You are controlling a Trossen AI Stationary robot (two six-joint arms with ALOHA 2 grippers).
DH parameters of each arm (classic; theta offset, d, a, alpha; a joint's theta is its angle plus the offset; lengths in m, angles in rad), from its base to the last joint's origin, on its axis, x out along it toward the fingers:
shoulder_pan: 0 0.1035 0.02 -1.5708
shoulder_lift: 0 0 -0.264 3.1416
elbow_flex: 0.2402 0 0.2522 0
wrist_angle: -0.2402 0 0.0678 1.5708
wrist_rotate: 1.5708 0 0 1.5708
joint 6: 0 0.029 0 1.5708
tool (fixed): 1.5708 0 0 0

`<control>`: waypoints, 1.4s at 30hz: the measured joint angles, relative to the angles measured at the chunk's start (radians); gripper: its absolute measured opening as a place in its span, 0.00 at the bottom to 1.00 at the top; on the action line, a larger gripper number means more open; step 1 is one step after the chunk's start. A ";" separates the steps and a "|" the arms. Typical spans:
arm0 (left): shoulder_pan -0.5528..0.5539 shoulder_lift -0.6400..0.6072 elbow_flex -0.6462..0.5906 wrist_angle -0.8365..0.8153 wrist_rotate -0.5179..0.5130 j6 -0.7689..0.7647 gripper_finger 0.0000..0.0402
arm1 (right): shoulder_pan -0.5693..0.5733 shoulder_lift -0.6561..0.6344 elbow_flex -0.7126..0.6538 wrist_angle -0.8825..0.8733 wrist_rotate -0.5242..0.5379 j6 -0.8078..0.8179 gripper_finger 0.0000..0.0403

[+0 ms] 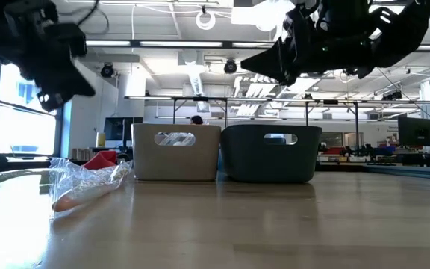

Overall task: Pick & Place Toothbrushes
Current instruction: Put the green toothbrush into the blue bin

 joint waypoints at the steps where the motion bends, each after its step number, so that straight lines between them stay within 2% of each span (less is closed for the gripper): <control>1: 0.000 0.036 0.000 -0.001 0.019 -0.056 0.00 | -0.002 0.000 0.000 -0.004 0.000 0.000 0.02; 7: -0.061 0.259 0.009 0.049 0.180 -0.357 0.00 | -0.018 0.000 0.000 -0.015 0.000 -0.011 0.02; 10: -0.132 0.365 0.055 0.050 0.191 -0.486 0.00 | -0.027 0.000 0.000 -0.034 0.001 -0.016 0.02; 14: -0.200 0.477 0.157 0.016 0.154 -0.571 0.00 | -0.045 0.000 0.000 -0.060 0.001 -0.032 0.02; 20: -0.223 0.596 0.349 -0.284 0.109 -0.606 0.00 | -0.072 0.000 0.000 -0.084 -0.001 0.000 0.02; 24: -0.223 0.657 0.418 -0.445 0.102 -0.633 0.00 | -0.072 0.001 0.000 -0.120 -0.001 0.015 0.02; 34: -0.222 0.706 0.423 -0.439 0.110 -0.633 0.02 | -0.072 0.001 0.000 -0.120 -0.001 0.021 0.02; 37: -0.222 0.722 0.422 -0.438 0.122 -0.637 0.09 | -0.072 0.001 0.000 -0.121 -0.001 0.022 0.02; 42: -0.222 0.762 0.421 -0.429 0.113 -0.637 0.27 | -0.072 0.001 0.000 -0.124 -0.001 0.022 0.02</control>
